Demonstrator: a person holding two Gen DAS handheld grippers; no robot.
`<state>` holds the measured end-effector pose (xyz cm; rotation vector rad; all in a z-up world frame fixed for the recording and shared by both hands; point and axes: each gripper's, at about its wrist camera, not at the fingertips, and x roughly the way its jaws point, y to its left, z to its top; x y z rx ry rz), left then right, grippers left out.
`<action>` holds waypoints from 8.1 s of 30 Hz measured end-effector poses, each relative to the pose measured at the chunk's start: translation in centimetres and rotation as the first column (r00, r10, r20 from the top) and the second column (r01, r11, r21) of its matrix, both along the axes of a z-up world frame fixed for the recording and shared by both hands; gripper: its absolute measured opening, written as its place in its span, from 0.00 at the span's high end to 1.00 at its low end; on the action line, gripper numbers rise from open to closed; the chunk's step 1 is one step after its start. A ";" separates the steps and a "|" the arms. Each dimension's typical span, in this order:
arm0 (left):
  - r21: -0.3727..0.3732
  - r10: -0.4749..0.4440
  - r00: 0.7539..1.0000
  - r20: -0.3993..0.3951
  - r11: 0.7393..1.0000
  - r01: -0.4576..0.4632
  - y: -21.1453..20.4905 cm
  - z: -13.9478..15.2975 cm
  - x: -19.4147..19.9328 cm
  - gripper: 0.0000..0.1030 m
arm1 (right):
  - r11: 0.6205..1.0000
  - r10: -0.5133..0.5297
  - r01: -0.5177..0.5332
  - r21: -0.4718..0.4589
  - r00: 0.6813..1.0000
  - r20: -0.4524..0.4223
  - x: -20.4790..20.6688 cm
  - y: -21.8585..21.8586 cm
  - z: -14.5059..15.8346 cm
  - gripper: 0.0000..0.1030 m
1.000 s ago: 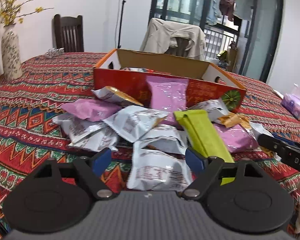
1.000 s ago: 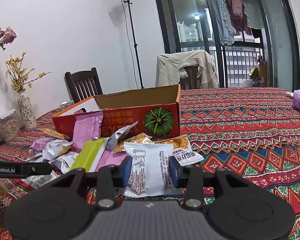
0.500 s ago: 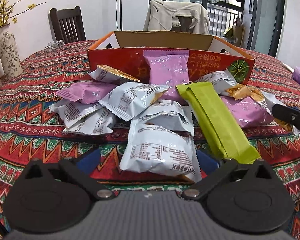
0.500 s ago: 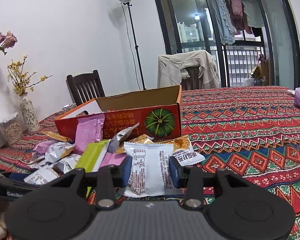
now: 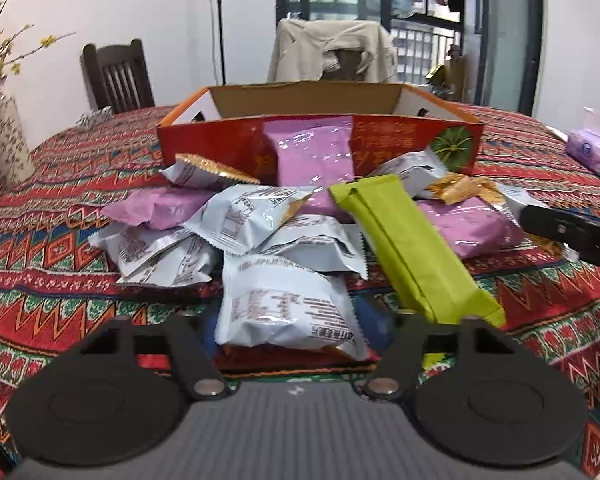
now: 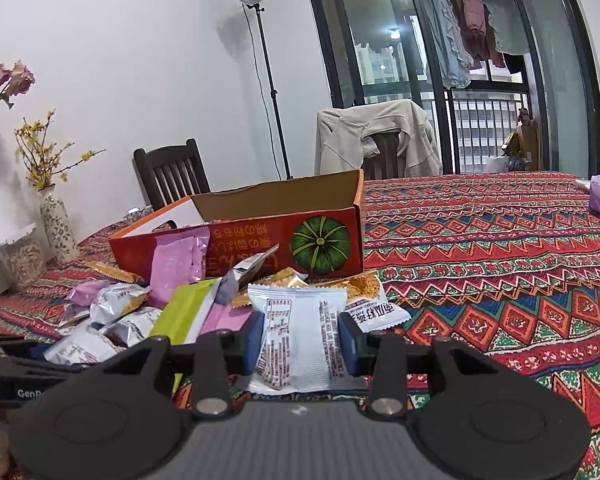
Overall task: Organize snacks
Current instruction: 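Hold the white packet in the right gripper while the left gripper grasps another white packet, then carry both white packets into the cardboard box while both grippers open to release, then withdraw the left tool from the box while the right gripper grasps another lime-green bar, then hold the green bar in the right gripper while the left gripper grasps a pink packet, then carry the green bar and pink packet into the box while both grippers open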
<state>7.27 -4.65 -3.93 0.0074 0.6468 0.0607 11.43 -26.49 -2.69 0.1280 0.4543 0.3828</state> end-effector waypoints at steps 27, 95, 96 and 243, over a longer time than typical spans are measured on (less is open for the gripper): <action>-0.053 -0.116 0.978 0.172 0.990 0.127 1.0 2.4 -3.2 0.79 | 0.999 -0.023 0.024 -0.030 1.000 0.009 -0.2 0.4 0.0 0.62; -0.116 0.085 0.950 0.301 0.992 -0.052 5.5 6.3 15.6 0.00 | 0.992 -0.095 0.100 -0.071 0.993 0.062 15.5 8.1 4.6 0.00; -0.116 0.087 0.950 0.299 0.992 -0.054 5.5 6.2 15.6 0.00 | 0.992 -0.099 0.103 -0.070 0.993 0.063 15.5 8.0 4.7 0.00; -0.032 0.025 0.948 0.316 0.999 -0.016 7.1 6.0 1.9 0.39 | 0.987 -0.123 0.132 -0.090 0.988 0.097 2.7 3.4 2.1 0.65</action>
